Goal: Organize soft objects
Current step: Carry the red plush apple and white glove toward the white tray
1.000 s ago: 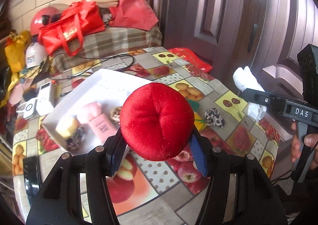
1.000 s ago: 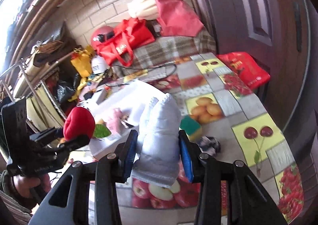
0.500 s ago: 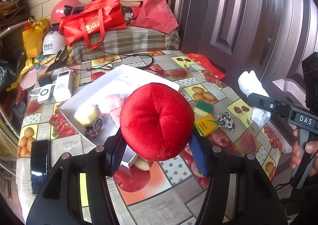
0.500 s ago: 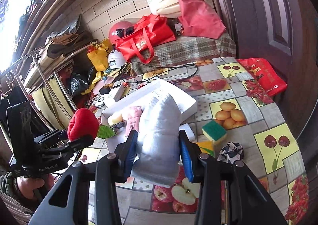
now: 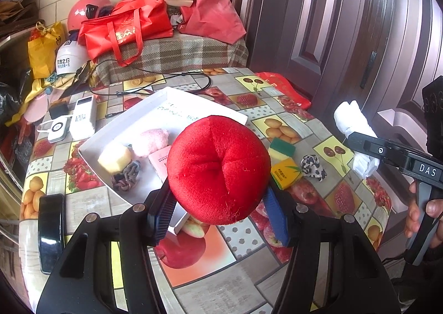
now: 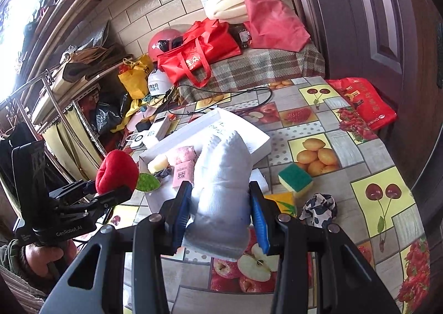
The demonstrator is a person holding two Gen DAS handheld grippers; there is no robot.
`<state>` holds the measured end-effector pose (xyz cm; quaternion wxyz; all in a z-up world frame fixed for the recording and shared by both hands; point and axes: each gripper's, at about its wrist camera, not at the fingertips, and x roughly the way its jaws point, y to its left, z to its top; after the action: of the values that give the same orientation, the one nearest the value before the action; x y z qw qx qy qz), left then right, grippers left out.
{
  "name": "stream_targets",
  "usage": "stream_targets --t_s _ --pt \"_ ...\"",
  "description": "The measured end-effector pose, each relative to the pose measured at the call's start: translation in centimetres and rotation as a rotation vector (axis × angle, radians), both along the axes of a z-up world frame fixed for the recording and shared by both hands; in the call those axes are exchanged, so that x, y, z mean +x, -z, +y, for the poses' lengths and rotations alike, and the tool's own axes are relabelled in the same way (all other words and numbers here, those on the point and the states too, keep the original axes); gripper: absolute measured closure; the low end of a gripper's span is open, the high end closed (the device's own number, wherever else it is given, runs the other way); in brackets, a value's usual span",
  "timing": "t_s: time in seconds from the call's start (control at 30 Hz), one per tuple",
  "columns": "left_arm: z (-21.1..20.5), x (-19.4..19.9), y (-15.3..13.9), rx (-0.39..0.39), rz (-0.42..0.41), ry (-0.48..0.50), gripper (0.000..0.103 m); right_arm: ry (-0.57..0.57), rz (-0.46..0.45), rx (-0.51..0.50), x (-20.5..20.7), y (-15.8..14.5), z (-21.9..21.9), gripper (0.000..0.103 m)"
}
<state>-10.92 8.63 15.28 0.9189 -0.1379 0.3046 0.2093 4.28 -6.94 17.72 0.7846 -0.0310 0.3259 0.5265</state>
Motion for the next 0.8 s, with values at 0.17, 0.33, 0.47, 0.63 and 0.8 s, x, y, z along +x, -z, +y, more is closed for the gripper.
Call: stream_targets --t_s 0.17,0.33,0.47,0.63,0.8 --pt "0.2 0.4 0.5 -0.009 0.005 -0.001 0.044 0.000 0.004 -0.006 0.0 0.2 0.0 0.062" --pt "0.6 0.4 0.9 -0.018 0.006 -0.004 0.044 -0.002 0.010 -0.015 0.0 0.5 0.2 0.062" --pt "0.9 0.5 1.1 -0.025 0.011 -0.007 0.044 -0.004 0.015 -0.022 0.0 0.7 0.6 0.062" --pt "1.2 0.7 1.4 -0.033 0.016 -0.008 0.044 -0.004 0.021 -0.031 0.0 0.8 1.0 0.062" --pt "2.5 0.9 0.8 -0.004 0.011 -0.026 0.044 -0.007 0.024 -0.045 0.3 0.9 1.6 0.062"
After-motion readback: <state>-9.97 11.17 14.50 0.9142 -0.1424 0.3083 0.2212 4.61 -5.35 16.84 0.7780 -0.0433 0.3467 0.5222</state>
